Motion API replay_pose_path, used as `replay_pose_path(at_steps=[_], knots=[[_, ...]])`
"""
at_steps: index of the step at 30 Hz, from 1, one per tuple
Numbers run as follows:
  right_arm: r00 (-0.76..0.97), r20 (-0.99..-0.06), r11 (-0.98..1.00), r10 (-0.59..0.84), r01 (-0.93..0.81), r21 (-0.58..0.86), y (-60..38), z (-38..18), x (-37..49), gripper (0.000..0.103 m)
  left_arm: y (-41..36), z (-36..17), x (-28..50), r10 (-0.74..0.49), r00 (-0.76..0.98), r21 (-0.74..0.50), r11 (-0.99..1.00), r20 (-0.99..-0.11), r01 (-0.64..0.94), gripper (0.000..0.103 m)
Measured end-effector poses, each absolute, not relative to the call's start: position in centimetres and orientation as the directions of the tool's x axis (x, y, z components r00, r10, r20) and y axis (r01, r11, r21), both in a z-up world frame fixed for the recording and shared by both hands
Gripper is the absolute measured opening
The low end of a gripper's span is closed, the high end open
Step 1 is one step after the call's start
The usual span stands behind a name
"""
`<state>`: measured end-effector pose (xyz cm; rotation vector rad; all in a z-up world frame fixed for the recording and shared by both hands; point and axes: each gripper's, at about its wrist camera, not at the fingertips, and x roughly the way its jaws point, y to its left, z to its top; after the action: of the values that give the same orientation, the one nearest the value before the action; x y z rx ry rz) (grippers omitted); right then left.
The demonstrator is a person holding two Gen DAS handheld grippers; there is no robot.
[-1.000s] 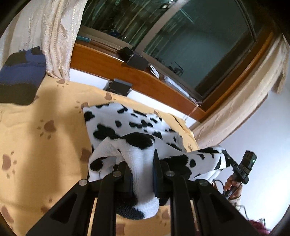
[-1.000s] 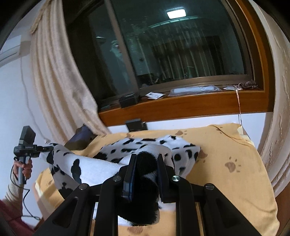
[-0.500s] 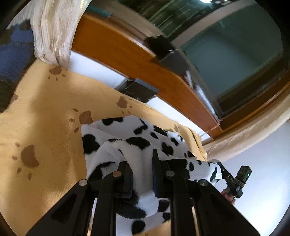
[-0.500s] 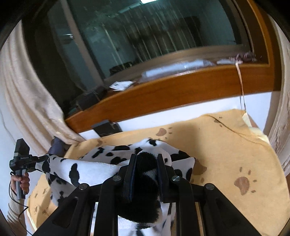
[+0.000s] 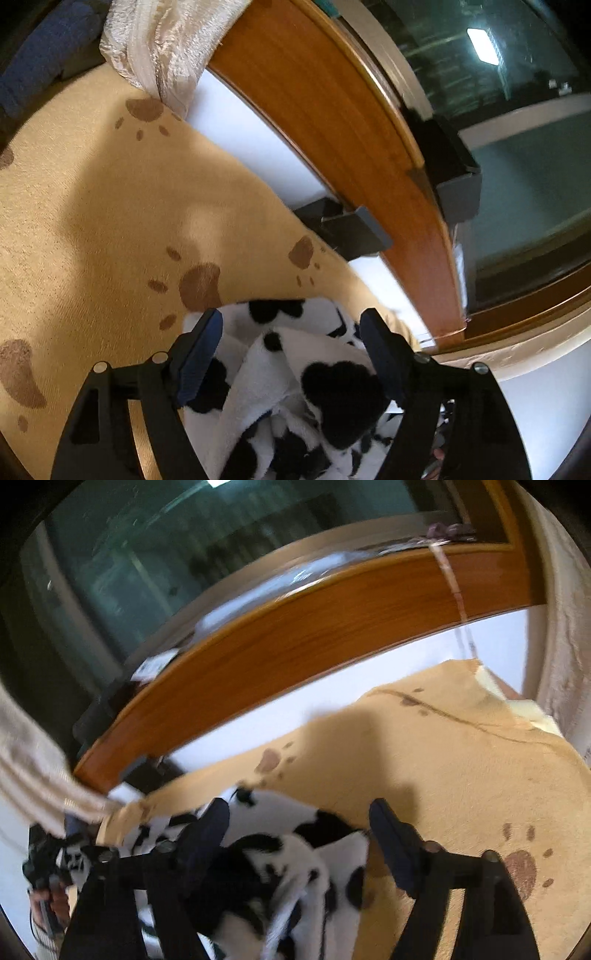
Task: Fold clothes
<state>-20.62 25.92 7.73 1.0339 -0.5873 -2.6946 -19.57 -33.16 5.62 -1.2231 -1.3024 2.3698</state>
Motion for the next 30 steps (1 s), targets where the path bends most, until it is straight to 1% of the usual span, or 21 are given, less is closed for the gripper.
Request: replay_pose_path(at_steps=[3, 7, 10, 14, 16, 18, 26, 28, 30], knots=[[-0.777, -0.562, -0.916, -0.282, 0.045, 0.398, 26.7, 8.3, -19.9, 0.080, -34.0, 6.1, -18.9, 0.470, -0.666, -0.751, -0.625, -0.580, 0.213, 0.080], [-0.800, -0.533, -0.942, -0.276, 0.115, 0.316, 27.1, 9.1, -18.2, 0.080, -34.8, 7.4, -17.5, 0.447, -0.678, -0.710, -0.687, -0.583, 0.157, 0.080], [-0.797, -0.541, -0.962, -0.268, 0.188, 0.200, 26.8, 9.2, -16.8, 0.080, -34.5, 8.7, -16.7, 0.421, -0.679, -0.615, -0.786, -0.601, 0.057, 0.085], [-0.774, -0.571, -0.955, -0.273, 0.291, 0.063, 26.0, 9.1, -15.8, 0.080, -32.6, 9.8, -15.8, 0.387, -0.669, -0.414, -0.901, -0.634, -0.129, 0.093], [-0.763, -0.584, -0.942, -0.277, 0.336, 0.008, 25.3, 9.0, -15.9, 0.080, -31.6, 9.9, -15.4, 0.372, -0.675, -0.337, -0.922, -0.637, -0.189, 0.095], [-0.754, -0.594, -0.930, -0.280, 0.368, -0.029, 24.5, 8.9, -16.3, 0.080, -30.8, 10.0, -15.4, 0.373, -0.676, -0.294, -0.926, -0.636, -0.235, 0.095], [-0.720, -0.619, -0.835, -0.313, 0.519, -0.181, 19.8, 9.3, -18.9, 0.081, -28.4, 10.9, -14.4, 0.458, -0.633, -0.233, -0.882, -0.624, -0.409, 0.096], [-0.688, -0.638, -0.794, -0.345, 0.576, -0.192, 18.3, 9.0, -19.6, 0.081, -28.1, 10.9, -14.5, 0.467, -0.615, -0.240, -0.876, -0.636, -0.418, 0.097], [-0.649, -0.664, -0.767, -0.371, 0.617, -0.175, 17.0, 8.6, -20.5, 0.082, -27.7, 10.5, -15.6, 0.478, -0.587, -0.290, -0.875, -0.654, -0.389, 0.101]])
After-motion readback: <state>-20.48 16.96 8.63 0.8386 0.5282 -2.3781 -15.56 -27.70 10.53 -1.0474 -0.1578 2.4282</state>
